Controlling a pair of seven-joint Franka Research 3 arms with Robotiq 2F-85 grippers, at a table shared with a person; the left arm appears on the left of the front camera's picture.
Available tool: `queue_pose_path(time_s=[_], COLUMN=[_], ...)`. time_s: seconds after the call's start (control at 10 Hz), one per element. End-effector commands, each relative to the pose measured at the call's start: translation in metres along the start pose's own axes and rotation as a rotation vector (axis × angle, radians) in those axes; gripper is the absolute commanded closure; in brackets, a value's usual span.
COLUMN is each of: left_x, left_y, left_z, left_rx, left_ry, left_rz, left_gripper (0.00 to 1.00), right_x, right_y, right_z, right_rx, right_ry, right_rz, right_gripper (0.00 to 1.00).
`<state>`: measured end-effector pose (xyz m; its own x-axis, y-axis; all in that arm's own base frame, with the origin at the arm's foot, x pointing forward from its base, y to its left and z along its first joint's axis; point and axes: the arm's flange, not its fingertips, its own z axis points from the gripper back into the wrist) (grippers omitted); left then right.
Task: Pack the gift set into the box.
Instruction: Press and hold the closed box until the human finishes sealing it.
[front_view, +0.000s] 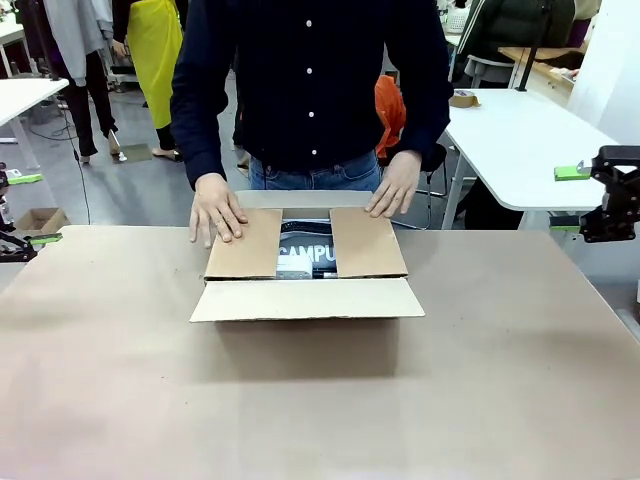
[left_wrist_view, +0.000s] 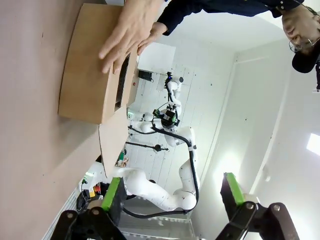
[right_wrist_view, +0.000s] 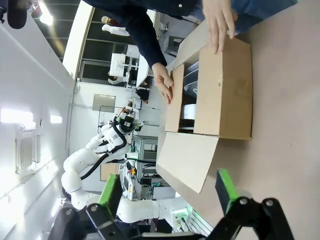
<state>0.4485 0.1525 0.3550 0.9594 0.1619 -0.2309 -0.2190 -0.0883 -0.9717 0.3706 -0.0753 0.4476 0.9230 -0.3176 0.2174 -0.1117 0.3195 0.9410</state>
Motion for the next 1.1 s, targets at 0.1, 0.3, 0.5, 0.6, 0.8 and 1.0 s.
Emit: queue_pose_path(time_s=[0.1, 0.3, 0.5, 0.6, 0.8, 1.0], left_x=[-0.0052, -0.0052, -0.0052, -0.0052, -0.0052, -0.0052], left_y=[0.0009, 0.0009, 0.0009, 0.0009, 0.0009, 0.0009], left_z=[0.0003, 0.0003, 0.0003, 0.0003, 0.0003, 0.0003], left_rx=[-0.004, -0.004, -0.004, -0.004, -0.004, -0.004], left_ry=[0.011, 0.011, 0.011, 0.011, 0.011, 0.011], left_rz=[-0.018, -0.018, -0.018, -0.018, -0.018, -0.018], left_gripper=[0.00, 0.00, 0.00, 0.00, 0.00, 0.00], right_x=[0.0013, 0.0013, 0.0013, 0.0013, 0.0013, 0.0013], right_y=[0.0001, 0.0001, 0.0001, 0.0001, 0.0001, 0.0001], right_z=[-0.0019, -0.0019, -0.0019, -0.0019, -0.0019, -0.0019], right_rx=[0.027, 0.027, 0.027, 0.027, 0.027, 0.027], right_ry=[-0.014, -0.014, -0.014, -0.014, -0.014, -0.014], right_rz=[0.017, 0.017, 0.017, 0.017, 0.017, 0.017], right_gripper=[0.00, 0.00, 0.00, 0.00, 0.00, 0.00])
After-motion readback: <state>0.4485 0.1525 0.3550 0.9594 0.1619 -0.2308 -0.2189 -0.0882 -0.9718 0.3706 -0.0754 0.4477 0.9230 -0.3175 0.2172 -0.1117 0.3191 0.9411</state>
